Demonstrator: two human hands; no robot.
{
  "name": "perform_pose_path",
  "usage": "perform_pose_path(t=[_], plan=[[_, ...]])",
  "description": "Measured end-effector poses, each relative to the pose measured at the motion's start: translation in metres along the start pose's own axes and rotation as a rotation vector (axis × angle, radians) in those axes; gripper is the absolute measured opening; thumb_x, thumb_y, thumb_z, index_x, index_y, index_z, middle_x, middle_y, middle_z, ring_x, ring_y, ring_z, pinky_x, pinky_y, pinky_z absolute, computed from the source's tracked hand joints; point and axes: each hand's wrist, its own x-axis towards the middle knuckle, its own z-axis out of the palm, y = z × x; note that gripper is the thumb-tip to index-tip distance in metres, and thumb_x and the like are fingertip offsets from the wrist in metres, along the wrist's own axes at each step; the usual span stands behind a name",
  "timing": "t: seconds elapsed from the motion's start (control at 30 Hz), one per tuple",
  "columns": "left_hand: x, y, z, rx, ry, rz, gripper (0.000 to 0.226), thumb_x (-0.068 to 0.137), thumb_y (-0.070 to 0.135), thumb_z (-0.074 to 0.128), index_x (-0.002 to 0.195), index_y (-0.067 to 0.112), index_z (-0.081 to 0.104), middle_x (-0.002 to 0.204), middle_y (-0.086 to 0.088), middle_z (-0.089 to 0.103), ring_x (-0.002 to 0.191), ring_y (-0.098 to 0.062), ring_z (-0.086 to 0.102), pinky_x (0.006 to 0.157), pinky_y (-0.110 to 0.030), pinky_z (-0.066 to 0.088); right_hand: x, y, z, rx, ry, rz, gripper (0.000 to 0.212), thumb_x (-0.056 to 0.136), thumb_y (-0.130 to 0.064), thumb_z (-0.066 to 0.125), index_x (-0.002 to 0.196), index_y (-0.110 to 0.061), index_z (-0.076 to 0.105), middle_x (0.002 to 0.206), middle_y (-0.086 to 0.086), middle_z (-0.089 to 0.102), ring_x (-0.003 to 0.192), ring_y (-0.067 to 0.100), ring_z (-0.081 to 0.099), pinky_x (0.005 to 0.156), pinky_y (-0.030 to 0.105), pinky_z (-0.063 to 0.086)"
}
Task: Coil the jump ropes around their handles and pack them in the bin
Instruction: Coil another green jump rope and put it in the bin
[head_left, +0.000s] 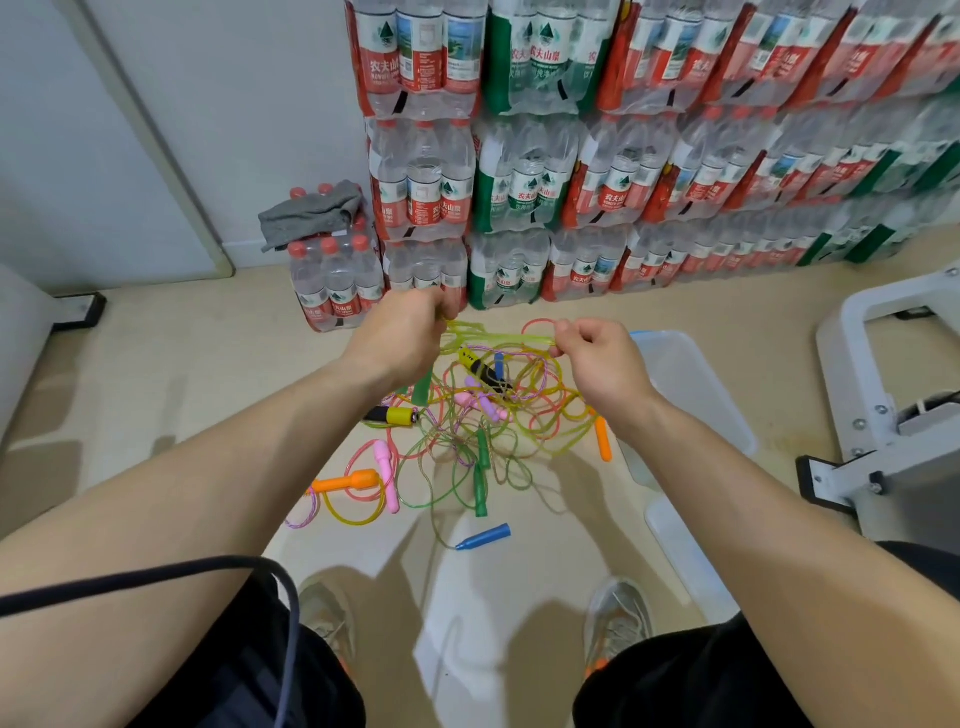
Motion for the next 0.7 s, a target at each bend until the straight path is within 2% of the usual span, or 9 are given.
perform_pose_path(t=[0.07,0.17,0.23,0.27,0.37,0.47,0.57,0.63,0.7], plan=[[0.001,-0.003,-0.001,0.019,0.017,-0.027,0.023,0.099,0.013,0.054,0.117,0.018,0.067,0.117,-0.009,0.070,0.109,-0.031,0.062,0.088,-0.040,0.051,0.002,0.004,-0.003,0.011,0.031,0.018,0.040,0.106,-0.032,0.047,0.071,-0.017,0.062,0.039,-0.015,0.042,0.037,0.004,0.034,0.048,0.028,0.026],[0.001,-0.005,-0.001,0.053,0.028,-0.039,0.027,0.097,0.010,0.053,0.118,0.021,0.066,0.117,-0.009,0.070,0.108,-0.032,0.062,0.085,-0.041,0.051,0.004,0.008,-0.004,-0.064,0.054,0.043,0.042,0.106,-0.032,0.046,0.077,-0.009,0.067,0.040,-0.017,0.047,0.045,0.008,0.042,0.049,0.027,0.031],[0.000,-0.006,-0.001,0.075,0.035,-0.042,0.031,0.096,0.007,0.053,0.119,0.022,0.066,0.116,-0.009,0.070,0.106,-0.033,0.062,0.083,-0.041,0.051,0.006,0.013,-0.002,-0.185,0.046,0.059,0.043,0.105,-0.035,0.046,0.081,-0.007,0.068,0.058,-0.011,0.061,0.067,0.023,0.060,0.062,0.031,0.042],[0.000,-0.007,-0.002,0.083,0.045,-0.047,0.032,0.096,0.006,0.053,0.120,0.022,0.066,0.115,-0.009,0.070,0.105,-0.033,0.063,0.082,-0.041,0.052,0.006,0.015,-0.002,-0.270,0.045,0.066,0.043,0.104,-0.038,0.044,0.081,-0.009,0.067,0.069,-0.001,0.066,0.078,0.030,0.063,0.069,0.035,0.047],[0.001,-0.007,-0.007,0.008,0.079,-0.050,0.027,0.099,0.011,0.053,0.117,0.023,0.069,0.112,-0.002,0.070,0.095,-0.027,0.064,0.080,-0.036,0.051,0.005,0.019,-0.002,-0.423,-0.053,0.100,0.039,0.103,-0.035,0.045,0.083,-0.007,0.064,0.081,0.010,0.069,0.079,0.033,0.065,0.076,0.041,0.052],[-0.001,-0.001,-0.013,-0.102,0.071,0.006,0.022,0.101,0.016,0.053,0.113,0.024,0.070,0.110,0.002,0.069,0.093,-0.020,0.065,0.084,-0.032,0.052,0.002,0.021,0.001,-0.242,-0.293,0.199,0.024,0.097,-0.013,0.047,0.085,-0.002,0.065,0.067,0.009,0.067,0.065,0.027,0.062,0.077,0.045,0.056],[-0.005,0.008,-0.011,-0.134,0.053,0.099,0.022,0.101,0.017,0.055,0.116,0.023,0.070,0.115,0.003,0.072,0.099,-0.018,0.067,0.089,-0.031,0.053,-0.006,0.013,0.008,0.063,-0.400,0.238,0.031,0.093,-0.001,0.038,0.105,0.004,0.066,0.067,0.012,0.071,0.067,0.028,0.066,0.073,0.040,0.052],[-0.009,0.015,-0.008,-0.140,0.040,0.147,0.022,0.101,0.018,0.055,0.116,0.023,0.070,0.115,0.003,0.072,0.099,-0.018,0.068,0.089,-0.033,0.054,-0.010,0.002,0.008,0.225,-0.438,0.229,0.038,0.092,0.000,0.035,0.112,-0.002,0.066,0.075,0.012,0.075,0.065,0.018,0.070,0.066,0.027,0.049],[-0.012,0.021,-0.005,-0.130,0.041,0.201,0.022,0.100,0.017,0.055,0.116,0.022,0.070,0.116,0.004,0.072,0.105,-0.018,0.066,0.091,-0.033,0.052,-0.011,-0.006,0.008,0.332,-0.509,0.215,0.033,0.095,-0.012,0.035,0.106,-0.014,0.065,0.085,0.013,0.077,0.074,0.017,0.071,0.069,0.026,0.047]])
